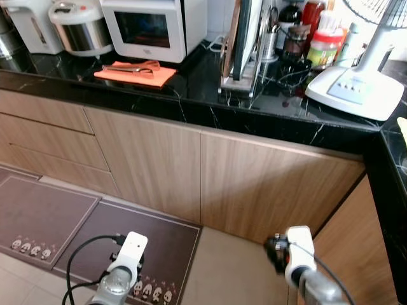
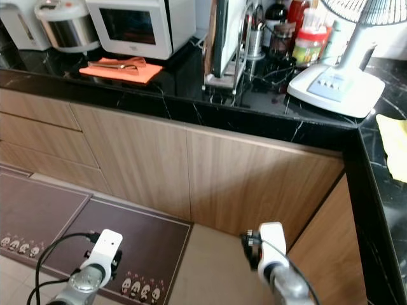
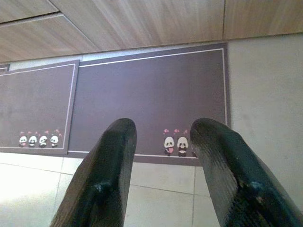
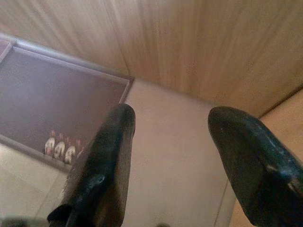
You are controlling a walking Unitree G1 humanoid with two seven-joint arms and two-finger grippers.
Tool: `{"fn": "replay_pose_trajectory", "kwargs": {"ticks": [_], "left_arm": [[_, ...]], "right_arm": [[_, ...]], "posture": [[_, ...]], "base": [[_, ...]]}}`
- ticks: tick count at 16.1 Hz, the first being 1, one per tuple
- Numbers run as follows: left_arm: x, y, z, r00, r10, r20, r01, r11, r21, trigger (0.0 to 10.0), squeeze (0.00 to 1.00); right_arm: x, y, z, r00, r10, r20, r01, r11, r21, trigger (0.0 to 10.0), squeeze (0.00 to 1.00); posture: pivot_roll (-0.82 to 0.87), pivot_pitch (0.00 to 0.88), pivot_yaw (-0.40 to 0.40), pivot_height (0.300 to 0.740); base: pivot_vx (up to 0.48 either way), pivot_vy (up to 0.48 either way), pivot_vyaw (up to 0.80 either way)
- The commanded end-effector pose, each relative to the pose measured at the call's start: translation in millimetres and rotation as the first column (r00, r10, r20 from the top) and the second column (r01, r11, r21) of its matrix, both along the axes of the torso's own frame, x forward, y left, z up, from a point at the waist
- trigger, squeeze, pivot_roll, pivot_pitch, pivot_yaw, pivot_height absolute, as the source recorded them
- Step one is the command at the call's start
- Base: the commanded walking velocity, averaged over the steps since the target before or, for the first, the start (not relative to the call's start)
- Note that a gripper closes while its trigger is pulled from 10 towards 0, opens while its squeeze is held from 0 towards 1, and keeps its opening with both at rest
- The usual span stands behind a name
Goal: Kitchen organization
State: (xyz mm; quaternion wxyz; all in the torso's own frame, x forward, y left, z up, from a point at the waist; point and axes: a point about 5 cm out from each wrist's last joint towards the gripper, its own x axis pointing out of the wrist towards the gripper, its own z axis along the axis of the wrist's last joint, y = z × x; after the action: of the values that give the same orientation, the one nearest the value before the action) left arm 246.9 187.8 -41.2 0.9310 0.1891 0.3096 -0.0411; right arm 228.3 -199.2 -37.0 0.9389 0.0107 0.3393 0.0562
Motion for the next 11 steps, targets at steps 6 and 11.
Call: {"fn": "replay_pose_trajectory", "kwargs": {"ticks": [6, 11], "left_arm": [[-10.3, 2.9, -9.2, 0.995, 0.044, -0.087, -0.048, 0.998, -0.04, 10.0, 0.0], [-13.4, 2.9, -11.6, 0.993, 0.05, -0.105, -0.054, 0.998, -0.035, 10.0, 0.0]], "right_arm": [[-45.2, 10.7, -44.0, 0.965, 0.012, -0.262, -0.025, 0.999, -0.048, 10.0, 0.0], [-70.8, 6.7, -55.6, 0.949, -0.002, -0.316, -0.014, 0.999, -0.047, 10.0, 0.0]], "posture": [[-0.11, 0.0, 0.014, 0.74], [-0.1, 0.0, 0.013, 0.74]], "base": [[0.0, 0.0, 0.0], [0.0, 0.34, 0.0]]}}
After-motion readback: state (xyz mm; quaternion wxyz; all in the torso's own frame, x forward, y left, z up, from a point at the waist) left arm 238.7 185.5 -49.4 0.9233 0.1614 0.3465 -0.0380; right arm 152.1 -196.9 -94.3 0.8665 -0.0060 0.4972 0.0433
